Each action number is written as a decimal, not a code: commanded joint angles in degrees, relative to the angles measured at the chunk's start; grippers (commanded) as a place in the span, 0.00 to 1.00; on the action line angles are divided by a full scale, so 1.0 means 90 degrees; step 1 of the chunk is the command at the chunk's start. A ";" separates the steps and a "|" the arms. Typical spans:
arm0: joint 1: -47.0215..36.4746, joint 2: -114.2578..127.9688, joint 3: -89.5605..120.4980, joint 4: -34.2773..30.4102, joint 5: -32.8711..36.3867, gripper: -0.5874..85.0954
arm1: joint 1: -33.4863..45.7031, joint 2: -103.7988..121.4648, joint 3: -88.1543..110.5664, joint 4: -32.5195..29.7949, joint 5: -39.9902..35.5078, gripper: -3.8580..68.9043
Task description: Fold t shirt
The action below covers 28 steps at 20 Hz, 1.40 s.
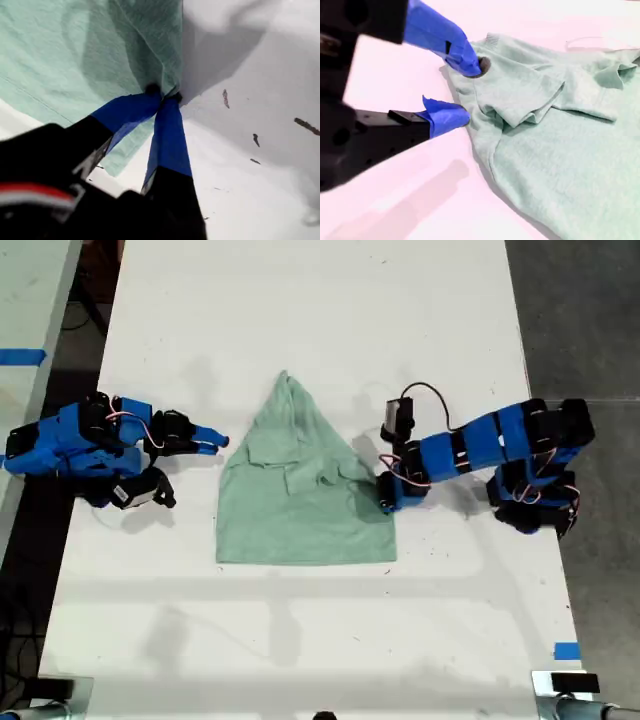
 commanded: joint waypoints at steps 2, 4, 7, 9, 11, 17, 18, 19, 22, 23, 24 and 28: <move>-0.0068 0.0029 -0.0068 0.0020 -0.0059 0.15 | -0.0068 0.0654 -0.1465 0.0771 -0.0547 0.05; -0.0068 0.0029 -0.0068 0.0020 -0.0059 0.15 | -0.0117 0.0459 -0.2441 0.0801 -0.1074 0.05; -0.0068 0.0029 -0.0068 0.0020 -0.0059 0.15 | -0.0195 -0.0605 -0.3975 0.0615 -0.1680 0.05; -0.0068 0.0029 -0.0068 0.0020 -0.0059 0.15 | -0.0225 -0.1553 -0.4961 0.0361 -0.1982 0.05; -0.0068 0.0029 -0.0068 0.0020 -0.0059 0.15 | -0.0166 -0.2617 -0.6074 0.0283 -0.2217 0.05; -0.0068 0.0029 -0.0068 0.0020 -0.0059 0.15 | -0.0049 -0.3437 -0.6475 -0.0215 -0.2295 0.24; -0.0068 0.0029 -0.0068 0.0020 -0.0059 0.15 | -0.0059 -0.3330 -0.6445 -0.0176 -0.2324 0.41; -0.0068 0.0029 -0.0068 0.0020 -0.0059 0.15 | -0.0078 -0.3184 -0.6445 -0.0078 -0.2354 0.48; -0.0068 0.0029 -0.0068 0.0020 -0.0059 0.15 | 0.0010 -0.2100 -0.5977 0.0645 -0.2334 0.37; -0.0068 0.0029 -0.0068 0.0020 -0.0059 0.15 | 0.0088 -0.1592 -0.5693 0.1104 -0.2275 0.22; -0.0068 0.0029 -0.0068 0.0020 -0.0059 0.15 | 0.0166 -0.0996 -0.5234 0.1563 -0.2119 0.06; -0.0068 0.0029 -0.0068 0.0020 -0.0059 0.15 | 0.0332 0.2354 -0.1191 0.1484 -0.1064 0.07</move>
